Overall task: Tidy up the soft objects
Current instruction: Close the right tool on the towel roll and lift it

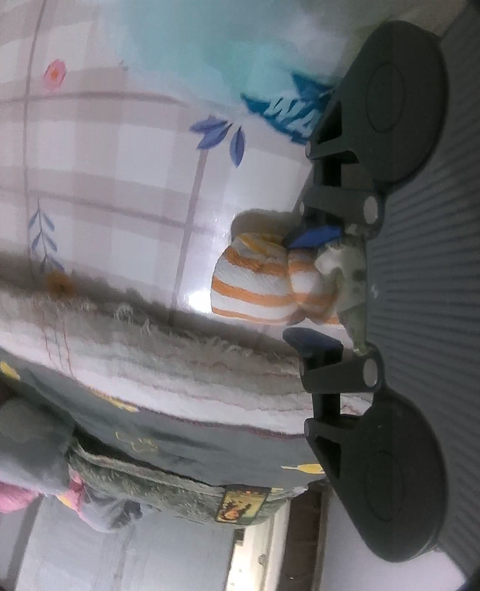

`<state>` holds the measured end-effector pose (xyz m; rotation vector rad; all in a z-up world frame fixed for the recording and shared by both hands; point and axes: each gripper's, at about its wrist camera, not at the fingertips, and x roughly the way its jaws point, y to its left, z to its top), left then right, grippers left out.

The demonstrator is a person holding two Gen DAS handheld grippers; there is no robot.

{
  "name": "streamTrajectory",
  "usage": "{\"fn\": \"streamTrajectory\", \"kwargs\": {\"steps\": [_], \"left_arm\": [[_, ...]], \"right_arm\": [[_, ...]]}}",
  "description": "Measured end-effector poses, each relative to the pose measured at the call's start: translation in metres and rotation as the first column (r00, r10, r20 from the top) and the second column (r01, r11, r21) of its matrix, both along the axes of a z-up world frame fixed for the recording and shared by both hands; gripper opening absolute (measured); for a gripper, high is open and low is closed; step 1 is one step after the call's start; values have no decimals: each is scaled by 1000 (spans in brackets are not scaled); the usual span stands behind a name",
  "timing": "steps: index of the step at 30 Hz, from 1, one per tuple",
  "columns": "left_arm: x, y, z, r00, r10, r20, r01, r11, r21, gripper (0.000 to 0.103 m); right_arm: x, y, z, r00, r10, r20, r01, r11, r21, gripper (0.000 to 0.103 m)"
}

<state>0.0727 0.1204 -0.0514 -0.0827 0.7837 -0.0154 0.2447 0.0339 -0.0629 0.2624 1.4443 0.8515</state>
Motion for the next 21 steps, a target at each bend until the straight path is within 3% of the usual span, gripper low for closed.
{"fn": "streamTrajectory", "kwargs": {"steps": [6,12,14,21], "left_arm": [[-22,-4,30,996,22,90,-29,996,83,36],[-41,-11,63,989,22,148,-33,997,72,47],[-45,-14,70,988,21,153,-29,998,53,50],[-47,-9,89,983,23,182,-13,998,-55,77]], "right_arm": [[-8,-12,36,997,18,79,-32,983,183,38],[-19,-34,77,988,-6,152,-45,943,331,38],[-22,-42,87,982,-19,186,-48,936,348,38],[-34,-63,103,946,-43,321,-67,944,324,38]]}}
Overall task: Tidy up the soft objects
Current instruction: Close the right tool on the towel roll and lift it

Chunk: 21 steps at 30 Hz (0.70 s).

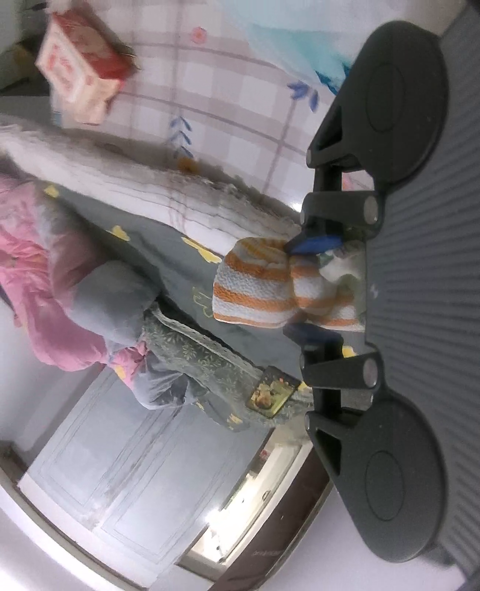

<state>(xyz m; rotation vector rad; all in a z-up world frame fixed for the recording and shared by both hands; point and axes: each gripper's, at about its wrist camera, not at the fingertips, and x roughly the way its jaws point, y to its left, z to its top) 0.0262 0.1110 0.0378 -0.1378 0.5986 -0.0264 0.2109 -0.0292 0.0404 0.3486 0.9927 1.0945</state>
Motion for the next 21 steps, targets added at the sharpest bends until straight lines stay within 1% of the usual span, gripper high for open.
{"fn": "streamTrajectory", "kwargs": {"steps": [2,5,7,10,13,15,16,17,21], "left_arm": [[2,2,4,1000,8,12,-8,1000,-18,78],[4,6,10,999,37,26,-36,998,-42,78],[8,9,12,998,59,21,-57,997,-50,75],[24,10,11,999,42,-2,-42,998,-43,70],[34,7,8,999,20,-30,-21,999,-41,61],[36,3,7,999,0,-48,-3,998,-65,46],[38,0,6,998,-8,-55,4,997,-75,43],[37,-3,6,998,-10,-60,5,997,-77,41],[34,-15,12,998,-21,-61,16,997,-75,40]], "right_arm": [[-1,-3,1,999,-1,36,1,1000,-9,38],[-2,-10,-1,1000,11,17,-11,1000,24,38],[-5,-14,1,1000,19,18,-20,999,44,38],[-10,-19,3,999,30,17,-31,998,52,38],[-16,-23,4,999,34,16,-35,998,49,38],[-19,-26,4,999,31,19,-32,998,47,38],[-20,-29,4,1000,26,15,-27,999,46,38],[-21,-32,4,1000,22,6,-22,999,45,38],[-24,-48,8,1000,5,-22,-4,998,57,38]]}}
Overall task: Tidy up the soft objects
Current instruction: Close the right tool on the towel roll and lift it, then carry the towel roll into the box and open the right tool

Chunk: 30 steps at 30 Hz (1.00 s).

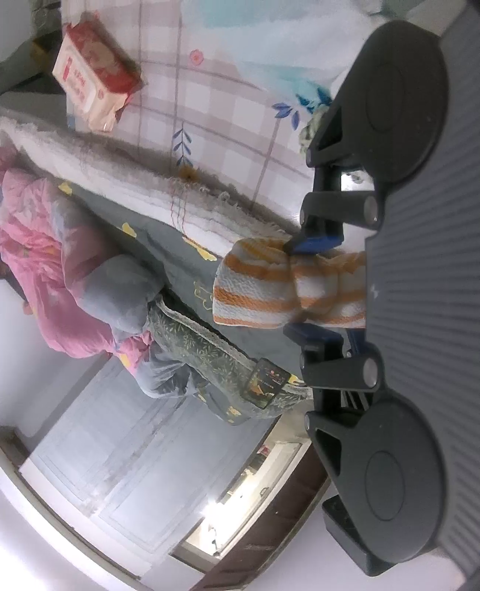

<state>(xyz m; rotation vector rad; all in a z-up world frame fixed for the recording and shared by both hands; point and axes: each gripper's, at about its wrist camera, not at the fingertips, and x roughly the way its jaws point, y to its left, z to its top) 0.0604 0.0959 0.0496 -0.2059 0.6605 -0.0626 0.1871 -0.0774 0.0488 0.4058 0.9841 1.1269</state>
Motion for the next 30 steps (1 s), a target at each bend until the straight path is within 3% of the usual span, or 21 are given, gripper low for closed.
{"fn": "streamTrajectory", "kwargs": {"steps": [9,13,15,19,24,27,30], "left_arm": [[1,-48,25,993,-116,36,116,993,13,40],[16,-85,33,971,-233,52,234,972,-7,40],[22,-106,34,954,-293,66,294,956,-10,48],[32,-142,25,923,-381,58,382,924,-7,51],[44,-156,10,919,-393,15,393,919,-29,51],[47,-156,3,925,-380,-2,380,924,-42,51],[48,-155,-3,934,-358,-15,357,933,-42,51]], "right_arm": [[-14,-71,30,996,-83,31,82,996,30,38],[-22,-131,44,983,-173,56,172,985,28,38],[-28,-164,50,970,-228,79,228,974,15,38],[-46,-242,60,914,-373,160,385,921,-51,38],[-62,-321,56,837,-498,229,537,828,-161,38],[-63,-344,43,826,-504,252,560,786,-263,38],[-56,-347,24,848,-450,279,526,771,-358,38]]}}
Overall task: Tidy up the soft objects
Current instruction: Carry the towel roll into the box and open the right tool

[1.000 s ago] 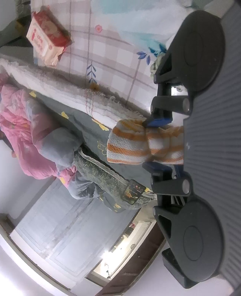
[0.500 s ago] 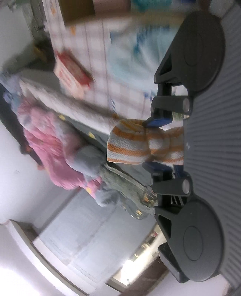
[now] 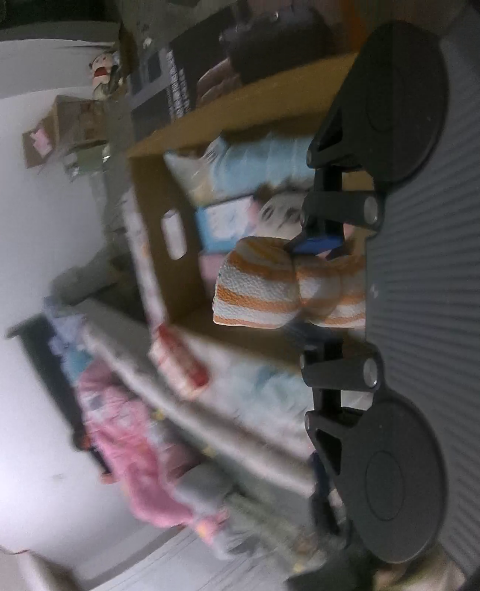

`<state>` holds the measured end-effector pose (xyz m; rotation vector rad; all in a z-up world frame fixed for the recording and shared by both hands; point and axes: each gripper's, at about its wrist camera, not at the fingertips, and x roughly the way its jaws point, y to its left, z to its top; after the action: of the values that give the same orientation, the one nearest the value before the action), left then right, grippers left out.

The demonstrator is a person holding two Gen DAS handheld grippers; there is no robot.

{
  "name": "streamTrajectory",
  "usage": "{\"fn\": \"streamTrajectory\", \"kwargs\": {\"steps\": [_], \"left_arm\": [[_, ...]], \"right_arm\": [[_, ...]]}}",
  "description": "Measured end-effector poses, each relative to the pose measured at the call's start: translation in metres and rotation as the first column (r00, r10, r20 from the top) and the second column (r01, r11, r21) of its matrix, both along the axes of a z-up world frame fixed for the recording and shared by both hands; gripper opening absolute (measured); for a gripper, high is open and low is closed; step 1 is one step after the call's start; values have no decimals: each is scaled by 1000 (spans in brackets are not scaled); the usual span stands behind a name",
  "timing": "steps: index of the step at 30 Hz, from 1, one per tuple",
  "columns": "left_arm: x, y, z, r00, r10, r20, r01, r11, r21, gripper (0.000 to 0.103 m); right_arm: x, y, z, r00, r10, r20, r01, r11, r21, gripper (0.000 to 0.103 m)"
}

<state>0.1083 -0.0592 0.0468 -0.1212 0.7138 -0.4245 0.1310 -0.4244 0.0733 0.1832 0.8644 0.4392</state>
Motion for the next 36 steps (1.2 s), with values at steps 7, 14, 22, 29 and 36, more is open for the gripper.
{"fn": "streamTrajectory", "kwargs": {"steps": [7,14,22,29,36], "left_arm": [[-7,9,-1,998,58,-22,-58,998,3,51],[-9,19,-5,995,92,-36,-92,996,-2,52],[-16,31,-9,993,111,-33,-111,994,2,58],[-27,44,-14,989,139,-41,-140,990,1,60],[-46,60,-22,982,188,-22,-187,981,41,75]], "right_arm": [[36,51,-58,970,181,-160,-218,940,-263,38],[49,84,-86,926,248,-284,-333,891,-308,41],[55,62,-62,968,144,-207,-188,959,-210,53],[66,58,-80,957,90,-277,-116,990,-78,53],[54,51,-62,976,13,-218,-22,999,-39,53]]}}
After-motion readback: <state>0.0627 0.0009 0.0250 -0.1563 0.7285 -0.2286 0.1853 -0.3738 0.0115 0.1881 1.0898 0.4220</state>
